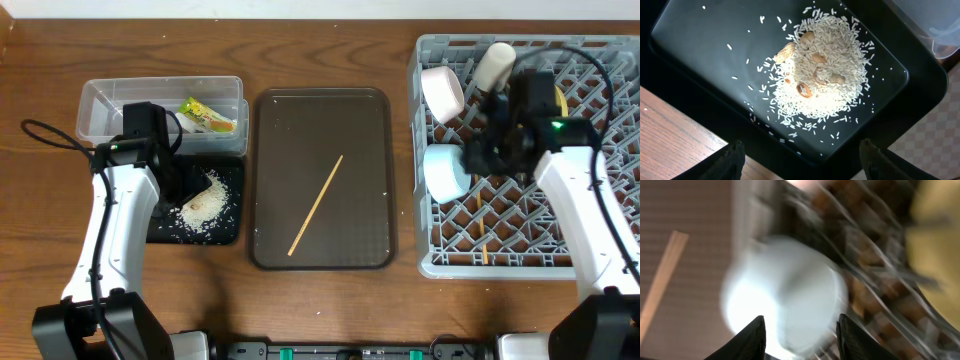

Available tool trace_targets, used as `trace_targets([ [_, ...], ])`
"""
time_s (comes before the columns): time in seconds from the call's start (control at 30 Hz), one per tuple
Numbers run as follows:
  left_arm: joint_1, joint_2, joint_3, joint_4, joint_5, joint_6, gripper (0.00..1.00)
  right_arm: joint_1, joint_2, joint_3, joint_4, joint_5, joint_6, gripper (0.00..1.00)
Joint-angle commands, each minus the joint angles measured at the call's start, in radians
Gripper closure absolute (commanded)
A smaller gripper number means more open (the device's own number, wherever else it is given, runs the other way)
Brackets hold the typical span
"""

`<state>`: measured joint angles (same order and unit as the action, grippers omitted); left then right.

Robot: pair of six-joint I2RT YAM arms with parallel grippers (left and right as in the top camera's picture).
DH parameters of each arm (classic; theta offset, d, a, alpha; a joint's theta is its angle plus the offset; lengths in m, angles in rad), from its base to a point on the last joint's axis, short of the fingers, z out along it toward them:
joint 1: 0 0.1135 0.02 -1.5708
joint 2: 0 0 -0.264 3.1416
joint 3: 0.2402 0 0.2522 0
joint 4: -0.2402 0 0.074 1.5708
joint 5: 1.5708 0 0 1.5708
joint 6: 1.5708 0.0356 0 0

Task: Sort waste into correct bins and load items into the dishwasher rack
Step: 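Return the right gripper to the tray and grasp the second chopstick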

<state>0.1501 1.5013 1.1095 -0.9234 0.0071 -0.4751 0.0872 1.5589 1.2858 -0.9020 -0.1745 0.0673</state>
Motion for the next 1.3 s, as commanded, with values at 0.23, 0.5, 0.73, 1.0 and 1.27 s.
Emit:
trace_targets([
  [0.23, 0.004, -0.018, 0.007, -0.003, -0.019, -0.009, 0.24, 0.343, 0.083, 0.019, 0.182, -0.052, 0.115, 0.47],
  [0.5, 0.004, -0.018, 0.007, -0.002, -0.019, -0.009, 0.24, 0.554, 0.304, 0.023, 0.297, -0.023, 0.314, 0.52],
  [0.73, 0.004, -0.018, 0.007, -0.003, -0.019, -0.009, 0.24, 0.657, 0.453, 0.106, 0.296, 0.15, 0.314, 0.46],
  [1.0, 0.004, -0.018, 0.007, -0.003, -0.019, -0.009, 0.24, 0.695, 0.522, 0.125, 0.298, 0.198, 0.344, 0.53],
  [1.27, 0.004, -0.018, 0.007, -0.003, -0.019, -0.009, 0.24, 0.676, 0.535, 0.125, 0.167, 0.256, 0.344, 0.71],
])
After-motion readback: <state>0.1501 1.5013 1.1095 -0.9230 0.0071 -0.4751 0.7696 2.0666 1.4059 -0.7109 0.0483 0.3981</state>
